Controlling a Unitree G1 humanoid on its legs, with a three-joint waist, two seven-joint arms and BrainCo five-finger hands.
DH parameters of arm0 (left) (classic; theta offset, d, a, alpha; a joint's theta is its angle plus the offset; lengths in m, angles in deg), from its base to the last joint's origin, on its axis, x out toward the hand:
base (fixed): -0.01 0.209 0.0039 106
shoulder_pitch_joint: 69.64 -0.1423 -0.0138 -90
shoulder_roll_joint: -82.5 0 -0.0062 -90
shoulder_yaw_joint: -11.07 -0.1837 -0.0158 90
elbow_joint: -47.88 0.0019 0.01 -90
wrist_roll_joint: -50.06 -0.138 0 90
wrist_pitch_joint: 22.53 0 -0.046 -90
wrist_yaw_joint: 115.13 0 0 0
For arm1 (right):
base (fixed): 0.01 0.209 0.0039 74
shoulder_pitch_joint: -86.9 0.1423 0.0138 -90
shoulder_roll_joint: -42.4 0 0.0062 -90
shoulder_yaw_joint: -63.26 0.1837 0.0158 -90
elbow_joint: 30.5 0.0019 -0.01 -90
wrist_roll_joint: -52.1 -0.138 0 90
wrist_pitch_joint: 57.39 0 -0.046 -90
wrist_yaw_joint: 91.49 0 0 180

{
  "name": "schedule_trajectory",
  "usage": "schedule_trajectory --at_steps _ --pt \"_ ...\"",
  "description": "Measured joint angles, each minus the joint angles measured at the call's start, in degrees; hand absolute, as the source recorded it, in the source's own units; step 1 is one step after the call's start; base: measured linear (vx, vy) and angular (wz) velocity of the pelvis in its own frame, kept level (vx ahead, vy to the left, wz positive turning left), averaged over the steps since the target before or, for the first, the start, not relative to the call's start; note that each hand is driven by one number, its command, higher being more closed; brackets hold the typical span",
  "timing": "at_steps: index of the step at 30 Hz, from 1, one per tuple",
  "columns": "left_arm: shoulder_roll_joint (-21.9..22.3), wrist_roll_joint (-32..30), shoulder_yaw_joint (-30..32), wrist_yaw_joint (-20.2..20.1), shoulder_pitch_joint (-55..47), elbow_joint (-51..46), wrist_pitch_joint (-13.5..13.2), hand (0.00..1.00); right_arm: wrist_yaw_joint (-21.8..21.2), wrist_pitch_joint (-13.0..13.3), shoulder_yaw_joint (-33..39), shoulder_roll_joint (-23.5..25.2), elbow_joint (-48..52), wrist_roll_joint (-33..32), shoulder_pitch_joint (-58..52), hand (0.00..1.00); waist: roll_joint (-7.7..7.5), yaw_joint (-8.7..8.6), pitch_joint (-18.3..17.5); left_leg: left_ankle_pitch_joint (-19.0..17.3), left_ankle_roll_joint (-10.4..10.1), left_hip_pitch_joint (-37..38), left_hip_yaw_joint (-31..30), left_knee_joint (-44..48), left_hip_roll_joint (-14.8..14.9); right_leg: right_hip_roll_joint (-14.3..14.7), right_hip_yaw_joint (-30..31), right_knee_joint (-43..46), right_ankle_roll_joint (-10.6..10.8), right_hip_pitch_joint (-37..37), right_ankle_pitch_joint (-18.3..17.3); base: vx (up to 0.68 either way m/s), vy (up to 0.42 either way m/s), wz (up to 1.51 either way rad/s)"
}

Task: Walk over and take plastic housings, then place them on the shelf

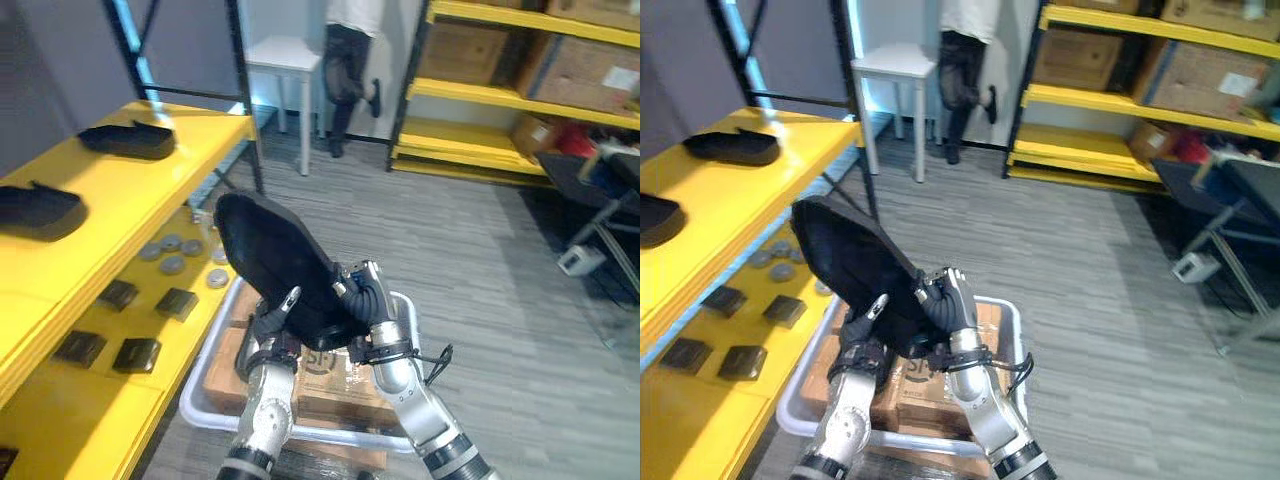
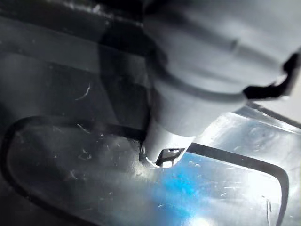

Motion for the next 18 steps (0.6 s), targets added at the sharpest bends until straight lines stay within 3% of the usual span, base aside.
schedule_trajectory --at_steps 3,5,6,7,8,10,11,12,14,16,18 --pt "-1.38 -5.21 2.91 0.15 -4.13 -6.03 0.06 1.0 -1.62 1.35 -1.63 1.48 -0.64 -2.0 -0.14 1.0 0.38 2.52 0.19 1.57 -0.89 -1.78 -7.8 -0.27 -1.04 -0.43 -7.53 0.01 -0.07 2.81 -1.5 -0.08 -0.04 1.39" --pt "-1.66 -7.57 4.22 0.26 -5.09 -7.79 0.07 1.0 -2.26 1.9 -1.72 1.78 -1.53 -2.91 0.19 1.0 1.15 3.15 0.53 1.55 -0.83 -3.11 -6.69 -1.94 -0.01 -1.02 -13.67 0.16 -0.11 4.42 -2.76 -0.08 -0.09 1.72" --pt "-1.63 -9.39 4.79 0.59 -5.77 -8.69 0.07 1.0 -2.87 2.22 -1.69 1.5 -2.22 -3.84 0.7 1.0 1.45 3.23 0.48 1.99 1.19 -4.02 0.22 -3.23 2.1 -1.56 -17.89 0.34 0.47 5.05 -3.57 -0.04 -0.079 1.69" --pt "-1.55 -10.54 5.28 0.99 -6.07 -9.03 0.07 1.0 -3.46 2.29 -1.76 0.94 -3.11 -4.02 1.76 1.0 1.51 3.63 0.43 2.2 4.65 -5.47 11.26 -3.08 4.77 -2.3 -21.14 0.46 1.14 5.26 -4.22 -0.03 -0.056 1.59" --pt "-1.54 -10.91 5.58 1.03 -6.2 -9.05 0.07 1.0 -4.02 2.28 -1.82 0.82 -3.46 -4.09 2.32 1.0 1.72 3.76 0.53 1.8 5.58 -5.96 17.7 -2.71 6.26 -2.73 -22.57 0.39 1.21 5.31 -4.27 -0.02 0.009 1.41" --pt "-0.98 -12.37 6.02 1.06 -6.48 -9.11 0.11 1.0 -4.72 2.21 -2.62 -1.09 -3.64 -5.22 3.29 1.0 3.22 3.58 0.46 1.7 5.6 -6.94 37.87 -2.16 10.51 -4.44 -27.56 0.33 2.07 5.55 -4.63 0.05 0.084 1.29" --pt "-1.06 -12.43 6.06 1.06 -6.73 -9.24 0.26 1.0 -4.88 2.17 -2.77 -1.32 -3.62 -5.34 3.28 1.0 3.55 3.46 0.32 2.2 4.89 -7.0 40.03 -2.28 10.7 -4.76 -28.44 0.35 2.43 5.87 -4.69 0.11 0.142 1.14" --pt "-1.18 -12.69 6.42 1.06 -7.47 -10.3 0.77 1.0 -5.49 1.89 -2.89 -1.27 -3.15 -6.09 3.26 1.0 4.07 3.22 0.1 4.14 2.35 -7.12 40.64 -2.81 10.49 -5.36 -30.63 0.5 3.23 6.72 -4.76 0.11 0.122 0.76" --pt "-1.43 -13.62 6.92 1.07 -8.68 -12.6 1.12 1.0 -6.36 1.44 -3.32 -1.01 -2.04 -6.2 3.13 1.0 4.27 3.63 0.0 8.31 1.86 -7.09 38.07 -3.27 9.22 -6.55 -32.89 2.08 4.65 8.22 -5.63 0.2 0.144 0.66" --pt "-2.24 -15.12 7.39 1.07 -8.99 -13.94 1.62 1.0 -6.93 1.42 -3.32 -0.52 -1.75 -7.36 2.9 1.0 3.71 3.96 -0.37 9.88 2.18 -6.69 36.85 -3.18 6.69 -11.04 -34.95 8.37 6.03 8.67 -8.08 0.26 0.181 0.75" --pt "-3.37 -17.01 7.55 1.08 -8.92 -14.64 1.89 1.0 -7.62 1.18 -3.19 -0.28 -1.81 -9.4 2.56 1.0 3.84 3.74 -0.4 8.48 4.22 -5.18 33.69 -2.98 1.77 -20.69 -35.8 24.24 5.91 8.08 -9.47 0.38 0.34 1.01"
